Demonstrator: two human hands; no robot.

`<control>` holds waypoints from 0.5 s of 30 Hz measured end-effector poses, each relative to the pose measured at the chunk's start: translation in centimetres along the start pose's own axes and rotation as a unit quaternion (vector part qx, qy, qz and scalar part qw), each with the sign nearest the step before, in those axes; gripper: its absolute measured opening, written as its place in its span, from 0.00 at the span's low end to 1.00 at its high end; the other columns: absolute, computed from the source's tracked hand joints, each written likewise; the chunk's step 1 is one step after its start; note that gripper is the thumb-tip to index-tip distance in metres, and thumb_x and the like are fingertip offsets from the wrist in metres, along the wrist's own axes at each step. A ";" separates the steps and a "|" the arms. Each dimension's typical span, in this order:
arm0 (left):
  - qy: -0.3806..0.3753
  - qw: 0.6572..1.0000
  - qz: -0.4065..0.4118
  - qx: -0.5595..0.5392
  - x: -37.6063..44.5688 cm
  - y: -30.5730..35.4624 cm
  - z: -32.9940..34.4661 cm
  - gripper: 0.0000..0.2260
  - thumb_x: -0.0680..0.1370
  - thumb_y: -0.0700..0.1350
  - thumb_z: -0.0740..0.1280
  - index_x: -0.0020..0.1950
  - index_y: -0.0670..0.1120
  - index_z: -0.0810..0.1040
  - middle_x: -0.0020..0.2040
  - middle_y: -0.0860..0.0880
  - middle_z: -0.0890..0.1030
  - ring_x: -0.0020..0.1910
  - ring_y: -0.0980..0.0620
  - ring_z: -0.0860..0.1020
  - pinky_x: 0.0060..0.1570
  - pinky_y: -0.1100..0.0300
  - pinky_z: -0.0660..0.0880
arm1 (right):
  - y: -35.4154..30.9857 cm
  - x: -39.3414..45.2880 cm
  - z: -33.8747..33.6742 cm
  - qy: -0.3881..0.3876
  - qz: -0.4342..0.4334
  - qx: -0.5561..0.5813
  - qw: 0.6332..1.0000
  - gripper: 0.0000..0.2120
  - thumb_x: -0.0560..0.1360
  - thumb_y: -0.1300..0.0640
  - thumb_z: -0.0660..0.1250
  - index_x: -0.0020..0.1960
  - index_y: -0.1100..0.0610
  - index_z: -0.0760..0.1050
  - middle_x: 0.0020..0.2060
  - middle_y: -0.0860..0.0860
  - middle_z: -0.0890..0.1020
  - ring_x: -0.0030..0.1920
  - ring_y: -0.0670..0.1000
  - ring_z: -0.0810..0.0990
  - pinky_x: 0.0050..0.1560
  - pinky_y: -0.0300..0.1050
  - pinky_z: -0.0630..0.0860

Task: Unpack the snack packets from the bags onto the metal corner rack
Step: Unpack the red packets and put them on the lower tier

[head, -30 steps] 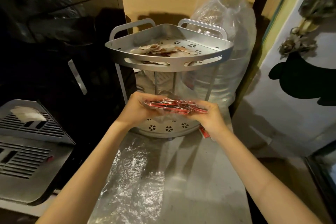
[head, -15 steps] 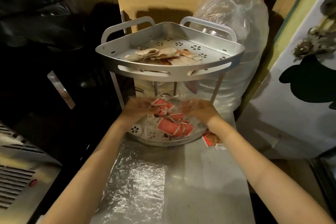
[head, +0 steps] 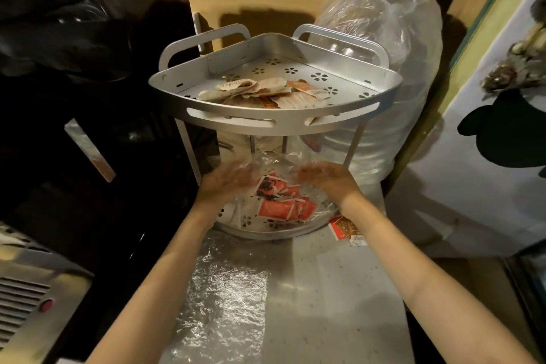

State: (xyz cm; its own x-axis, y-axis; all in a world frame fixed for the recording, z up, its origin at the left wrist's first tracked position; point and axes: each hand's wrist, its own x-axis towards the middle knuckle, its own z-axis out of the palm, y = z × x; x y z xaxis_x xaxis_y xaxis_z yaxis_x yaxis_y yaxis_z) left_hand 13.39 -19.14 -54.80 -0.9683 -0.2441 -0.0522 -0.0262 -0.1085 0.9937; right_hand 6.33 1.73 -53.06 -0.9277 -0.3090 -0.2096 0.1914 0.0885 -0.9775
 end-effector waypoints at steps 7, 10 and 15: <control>0.048 0.995 -0.018 0.086 -0.3 -0.4 0.4 0.11 0.71 0.34 0.70 0.53 0.37 0.79 0.24 0.61 0.80 0.27 0.67 0.78 0.34 0.74 0.74 | -0.1 -0.3 -0.5 -0.023 -0.021 -0.118 0.993 0.17 0.69 0.61 0.73 0.56 0.56 0.78 0.46 0.47 0.80 0.42 0.39 0.77 0.38 0.28 0.72; 0.078 0.994 -0.009 0.078 -0.5 0.5 0.4 0.04 0.72 0.35 0.69 0.46 0.39 0.80 0.23 0.58 0.80 0.24 0.65 0.77 0.27 0.74 0.72 | 0.6 -0.1 -1.7 -0.075 -0.001 -0.251 0.965 0.26 0.66 0.58 0.76 0.62 0.52 0.72 0.53 0.46 0.76 0.53 0.46 0.74 0.49 0.36 0.70; 0.075 0.995 -0.034 0.049 -0.5 1.8 0.1 0.14 0.67 0.40 0.72 0.51 0.45 0.78 0.41 0.54 0.79 0.37 0.60 0.79 0.35 0.69 0.74 | 2.1 -0.4 -2.2 -0.044 -0.001 -0.259 0.965 0.10 0.67 0.57 0.74 0.47 0.55 0.78 0.48 0.52 0.81 0.51 0.53 0.79 0.47 0.41 0.74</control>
State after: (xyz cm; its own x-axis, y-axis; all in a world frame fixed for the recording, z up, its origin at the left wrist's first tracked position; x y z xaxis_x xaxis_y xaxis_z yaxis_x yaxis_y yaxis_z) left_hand 13.81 -19.15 -52.95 -0.9155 -0.3822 -0.1257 -0.1209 -0.0367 0.9920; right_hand 6.35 4.13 -54.95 -0.8925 -0.3875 -0.2309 -0.0176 0.5413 -0.8406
